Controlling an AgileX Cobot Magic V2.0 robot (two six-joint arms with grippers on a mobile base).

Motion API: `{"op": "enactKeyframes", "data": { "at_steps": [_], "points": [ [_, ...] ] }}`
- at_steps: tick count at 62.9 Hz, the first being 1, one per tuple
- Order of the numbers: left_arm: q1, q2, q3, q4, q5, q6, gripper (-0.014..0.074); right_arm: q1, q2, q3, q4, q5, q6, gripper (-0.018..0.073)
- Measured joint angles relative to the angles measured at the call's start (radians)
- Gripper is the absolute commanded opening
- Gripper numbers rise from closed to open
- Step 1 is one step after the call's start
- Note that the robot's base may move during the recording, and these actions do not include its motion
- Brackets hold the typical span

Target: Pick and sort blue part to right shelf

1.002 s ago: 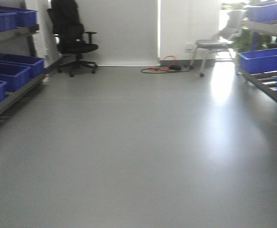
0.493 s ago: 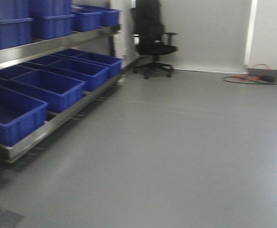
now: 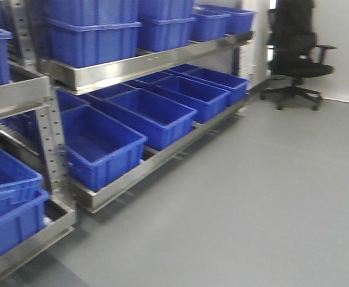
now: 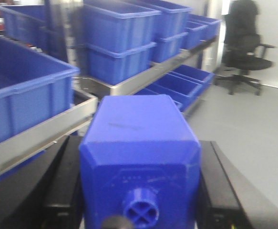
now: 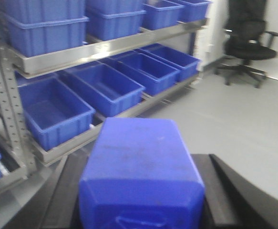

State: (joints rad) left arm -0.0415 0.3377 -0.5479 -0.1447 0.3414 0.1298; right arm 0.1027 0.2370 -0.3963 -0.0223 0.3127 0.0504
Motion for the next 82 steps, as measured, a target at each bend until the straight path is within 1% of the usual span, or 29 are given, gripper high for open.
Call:
{"op": "enactKeyframes", "data": {
  "at_steps": [82],
  "points": [
    [0.0, 0.0, 0.0, 0.0, 0.0, 0.0, 0.0366, 0.0, 0.0, 0.0, 0.0, 0.0, 0.0, 0.0408]
  ]
}}
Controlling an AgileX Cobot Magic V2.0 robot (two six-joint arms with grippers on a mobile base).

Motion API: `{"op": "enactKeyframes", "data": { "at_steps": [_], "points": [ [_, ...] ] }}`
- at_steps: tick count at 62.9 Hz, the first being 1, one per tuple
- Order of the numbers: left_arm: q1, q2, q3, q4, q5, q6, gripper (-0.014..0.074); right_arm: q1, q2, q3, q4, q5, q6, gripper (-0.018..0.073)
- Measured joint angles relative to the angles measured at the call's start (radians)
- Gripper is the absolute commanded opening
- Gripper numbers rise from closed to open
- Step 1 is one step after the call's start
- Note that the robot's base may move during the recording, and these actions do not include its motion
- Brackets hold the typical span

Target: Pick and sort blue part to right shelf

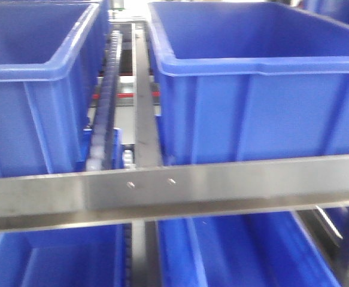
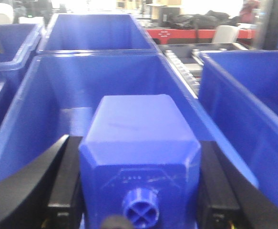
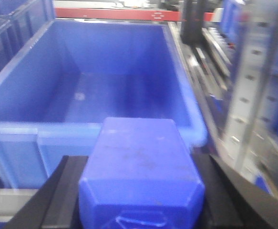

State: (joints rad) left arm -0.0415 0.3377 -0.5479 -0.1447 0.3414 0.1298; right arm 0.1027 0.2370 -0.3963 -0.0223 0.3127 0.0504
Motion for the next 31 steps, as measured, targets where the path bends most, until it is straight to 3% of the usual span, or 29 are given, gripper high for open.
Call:
{"op": "enactKeyframes", "data": {
  "at_steps": [31],
  "points": [
    [0.0, 0.0, 0.0, 0.0, 0.0, 0.0, 0.0366, 0.0, 0.0, 0.0, 0.0, 0.0, 0.0, 0.0408]
  ]
}}
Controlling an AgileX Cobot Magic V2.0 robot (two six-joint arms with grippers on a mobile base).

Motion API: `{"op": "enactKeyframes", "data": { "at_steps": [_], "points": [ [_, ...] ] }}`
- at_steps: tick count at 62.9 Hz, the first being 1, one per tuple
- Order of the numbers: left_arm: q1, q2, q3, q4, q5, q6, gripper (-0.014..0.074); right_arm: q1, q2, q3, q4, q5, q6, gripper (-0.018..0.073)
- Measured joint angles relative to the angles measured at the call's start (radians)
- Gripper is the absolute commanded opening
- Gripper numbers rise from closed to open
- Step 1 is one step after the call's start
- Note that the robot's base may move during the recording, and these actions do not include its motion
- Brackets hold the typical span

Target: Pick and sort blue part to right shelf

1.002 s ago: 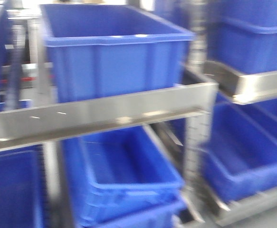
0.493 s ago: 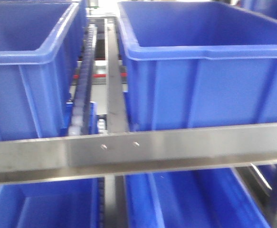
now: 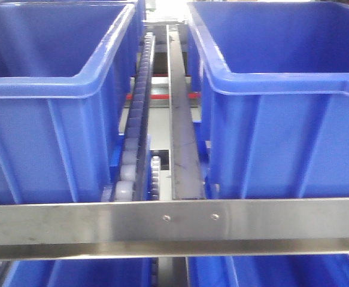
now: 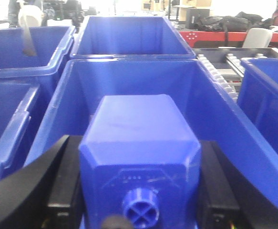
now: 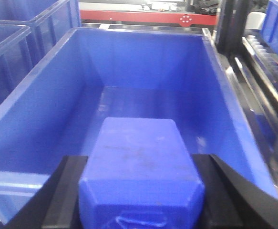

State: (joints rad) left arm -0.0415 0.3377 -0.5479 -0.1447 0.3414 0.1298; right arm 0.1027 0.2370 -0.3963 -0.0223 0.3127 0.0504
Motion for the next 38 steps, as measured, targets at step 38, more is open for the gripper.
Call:
{"op": "enactKeyframes", "data": {
  "at_steps": [38],
  "points": [
    [0.0, 0.0, 0.0, 0.0, 0.0, 0.0, 0.0366, 0.0, 0.0, 0.0, 0.0, 0.0, 0.0, 0.0408]
  ]
}}
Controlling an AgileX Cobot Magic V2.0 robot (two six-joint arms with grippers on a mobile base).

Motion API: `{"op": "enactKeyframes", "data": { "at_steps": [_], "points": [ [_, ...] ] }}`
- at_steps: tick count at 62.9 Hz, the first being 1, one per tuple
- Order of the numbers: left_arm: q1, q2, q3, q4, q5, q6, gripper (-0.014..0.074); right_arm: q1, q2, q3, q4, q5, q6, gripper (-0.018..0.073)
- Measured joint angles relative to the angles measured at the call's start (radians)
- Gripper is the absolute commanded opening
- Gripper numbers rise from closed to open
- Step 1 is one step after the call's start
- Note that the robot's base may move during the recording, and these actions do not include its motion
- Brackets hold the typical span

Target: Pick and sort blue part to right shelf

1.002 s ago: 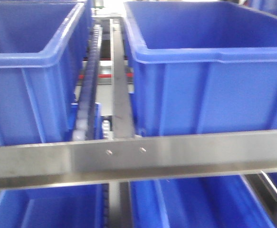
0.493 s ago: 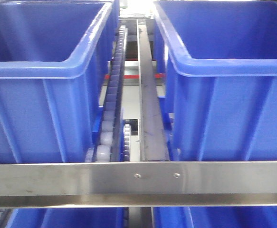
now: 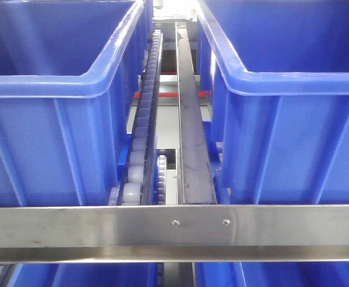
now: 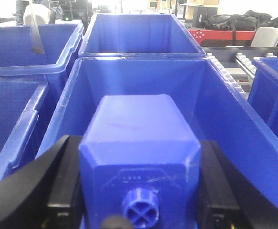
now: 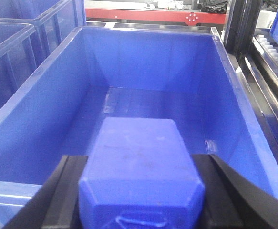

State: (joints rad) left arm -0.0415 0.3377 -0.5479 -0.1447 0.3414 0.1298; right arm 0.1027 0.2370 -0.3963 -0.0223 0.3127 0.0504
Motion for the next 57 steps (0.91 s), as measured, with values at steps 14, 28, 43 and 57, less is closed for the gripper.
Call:
{"op": "enactKeyframes", "data": {
  "at_steps": [14, 28, 43, 57],
  "points": [
    [0.0, 0.0, 0.0, 0.0, 0.0, 0.0, 0.0366, 0.0, 0.0, 0.0, 0.0, 0.0, 0.0, 0.0408],
    [0.0, 0.0, 0.0, 0.0, 0.0, 0.0, 0.0366, 0.0, 0.0, 0.0, 0.0, -0.002, 0.0, 0.0408],
    [0.0, 0.0, 0.0, 0.0, 0.0, 0.0, 0.0366, 0.0, 0.0, 0.0, 0.003, 0.016, 0.0, 0.0408],
    [0.0, 0.0, 0.0, -0.018, 0.0, 0.0, 0.0366, 0.0, 0.0, 0.0, 0.004, 0.019, 0.0, 0.0408]
  ]
}}
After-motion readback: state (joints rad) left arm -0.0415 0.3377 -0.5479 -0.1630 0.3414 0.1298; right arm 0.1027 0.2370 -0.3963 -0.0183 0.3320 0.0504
